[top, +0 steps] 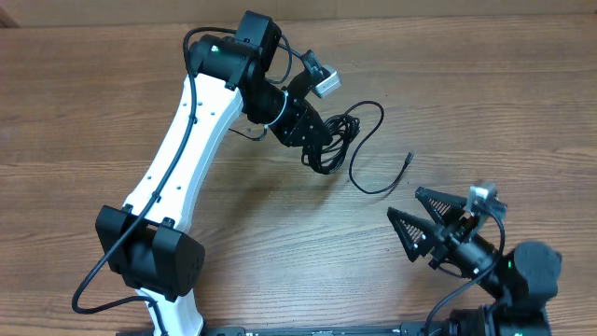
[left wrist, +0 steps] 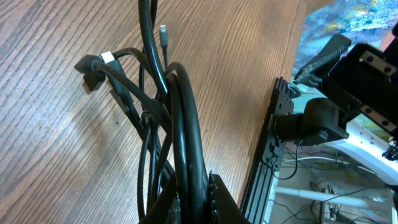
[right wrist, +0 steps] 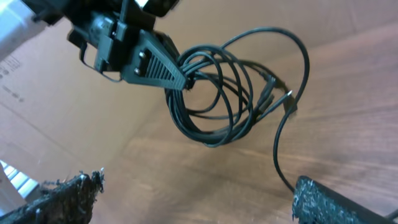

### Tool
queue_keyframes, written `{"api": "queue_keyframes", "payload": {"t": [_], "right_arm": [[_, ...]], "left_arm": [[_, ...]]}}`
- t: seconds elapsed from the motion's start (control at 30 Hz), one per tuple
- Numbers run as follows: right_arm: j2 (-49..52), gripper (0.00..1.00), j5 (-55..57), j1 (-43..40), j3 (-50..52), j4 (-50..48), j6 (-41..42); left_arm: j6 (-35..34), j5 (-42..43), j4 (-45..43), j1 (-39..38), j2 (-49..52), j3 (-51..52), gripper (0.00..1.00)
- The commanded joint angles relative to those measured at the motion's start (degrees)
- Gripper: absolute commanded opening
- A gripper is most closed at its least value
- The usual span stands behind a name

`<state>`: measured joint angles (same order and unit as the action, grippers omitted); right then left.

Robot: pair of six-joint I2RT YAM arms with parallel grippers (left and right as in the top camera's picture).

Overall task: Untangle cables
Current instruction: 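Move the right gripper toward the hanging coil under the left gripper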

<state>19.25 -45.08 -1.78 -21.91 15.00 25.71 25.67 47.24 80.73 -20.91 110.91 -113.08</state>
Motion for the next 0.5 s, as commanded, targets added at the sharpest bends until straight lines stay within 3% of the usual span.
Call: {"api": "queue_keyframes", "payload": {"t": [0.0,0.1,0.3,0.47], "right_arm": [[6.47,1.0,-3.21,-0.17,-6.6,4.04,-3.74],[13.4,1.0,-6.58,-0.15,-13.18,11.89,-7.32],[22.08,1.0,-6.36,-0.17,-22.16,27.06,-18.27],[30.32,1.0,0.5,-0.17,-27.1,37.07,-21.75]], "left_arm": [[1.57,2.32,-0.2,-0.13,-0.92,-1.07,0.04],[3.21,2.23,-0.15,-0.09,-0.92,-1.07,0.04],[6.73,-7.65,0.0,-0.22,-0.92,-1.07,0.04],[10.91,-10.32,0.87,-0.17,-0.92,-1.07,0.04]]}}
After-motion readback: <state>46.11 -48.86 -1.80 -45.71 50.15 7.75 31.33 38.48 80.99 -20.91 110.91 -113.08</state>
